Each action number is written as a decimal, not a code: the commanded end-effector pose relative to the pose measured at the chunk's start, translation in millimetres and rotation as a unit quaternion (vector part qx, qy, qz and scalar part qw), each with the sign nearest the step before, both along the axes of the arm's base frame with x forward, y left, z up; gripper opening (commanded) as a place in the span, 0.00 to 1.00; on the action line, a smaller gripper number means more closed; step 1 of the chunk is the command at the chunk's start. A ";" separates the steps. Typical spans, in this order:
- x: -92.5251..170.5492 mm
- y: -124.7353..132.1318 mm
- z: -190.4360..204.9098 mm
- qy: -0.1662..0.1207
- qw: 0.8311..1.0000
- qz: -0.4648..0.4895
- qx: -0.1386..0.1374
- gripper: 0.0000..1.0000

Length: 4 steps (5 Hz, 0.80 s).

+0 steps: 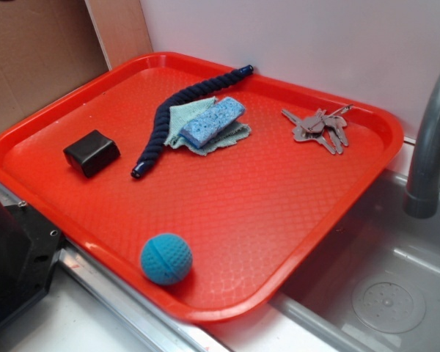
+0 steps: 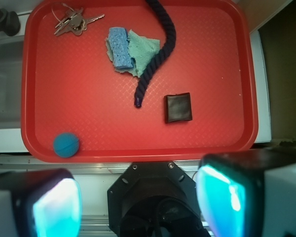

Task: Grab the blue ball.

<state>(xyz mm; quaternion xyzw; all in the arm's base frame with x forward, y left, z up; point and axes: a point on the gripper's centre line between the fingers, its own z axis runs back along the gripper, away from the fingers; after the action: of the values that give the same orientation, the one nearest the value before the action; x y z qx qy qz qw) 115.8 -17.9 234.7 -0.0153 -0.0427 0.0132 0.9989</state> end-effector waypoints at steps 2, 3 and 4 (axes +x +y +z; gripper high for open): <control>-2.4 -33.0 -46.1 0.028 0.992 -0.125 0.003 1.00; -9.8 -74.6 -77.7 0.051 0.968 -0.247 0.012 1.00; -12.9 -93.3 -107.4 0.064 0.929 -0.365 0.023 1.00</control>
<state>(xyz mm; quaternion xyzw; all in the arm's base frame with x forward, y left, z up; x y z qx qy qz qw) 112.6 -109.1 122.1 0.0027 0.0412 -0.3375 0.9404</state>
